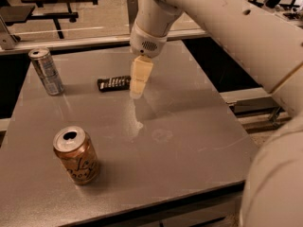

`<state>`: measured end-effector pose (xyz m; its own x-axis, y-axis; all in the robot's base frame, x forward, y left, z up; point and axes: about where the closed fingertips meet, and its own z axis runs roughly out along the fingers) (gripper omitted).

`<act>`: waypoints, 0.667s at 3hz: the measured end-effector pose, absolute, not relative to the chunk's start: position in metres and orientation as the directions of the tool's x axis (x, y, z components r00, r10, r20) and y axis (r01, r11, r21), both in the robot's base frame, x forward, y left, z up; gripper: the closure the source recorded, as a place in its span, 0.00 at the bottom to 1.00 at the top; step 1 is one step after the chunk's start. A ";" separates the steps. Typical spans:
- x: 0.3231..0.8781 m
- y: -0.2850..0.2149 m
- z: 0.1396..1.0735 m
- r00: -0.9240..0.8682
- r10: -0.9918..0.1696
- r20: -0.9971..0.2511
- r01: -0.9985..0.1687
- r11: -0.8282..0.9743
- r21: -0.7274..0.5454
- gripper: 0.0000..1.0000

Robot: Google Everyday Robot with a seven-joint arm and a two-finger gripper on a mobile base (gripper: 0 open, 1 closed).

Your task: Move rxbar chocolate near redbull can

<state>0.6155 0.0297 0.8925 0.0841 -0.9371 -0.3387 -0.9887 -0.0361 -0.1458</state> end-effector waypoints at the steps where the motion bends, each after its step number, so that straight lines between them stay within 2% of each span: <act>1: 0.636 0.046 0.875 0.085 -0.937 -0.338 -0.991 -0.043 -0.130 0.00; 2: 0.649 0.060 0.859 0.087 -0.940 -0.331 -0.993 -0.054 -0.109 0.00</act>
Offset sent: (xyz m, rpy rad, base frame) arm 0.0454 0.0428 -0.0497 -0.0278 0.0644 0.0269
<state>0.6485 0.0597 0.8588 0.0872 -0.9396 -0.3309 -0.9926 -0.0538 -0.1087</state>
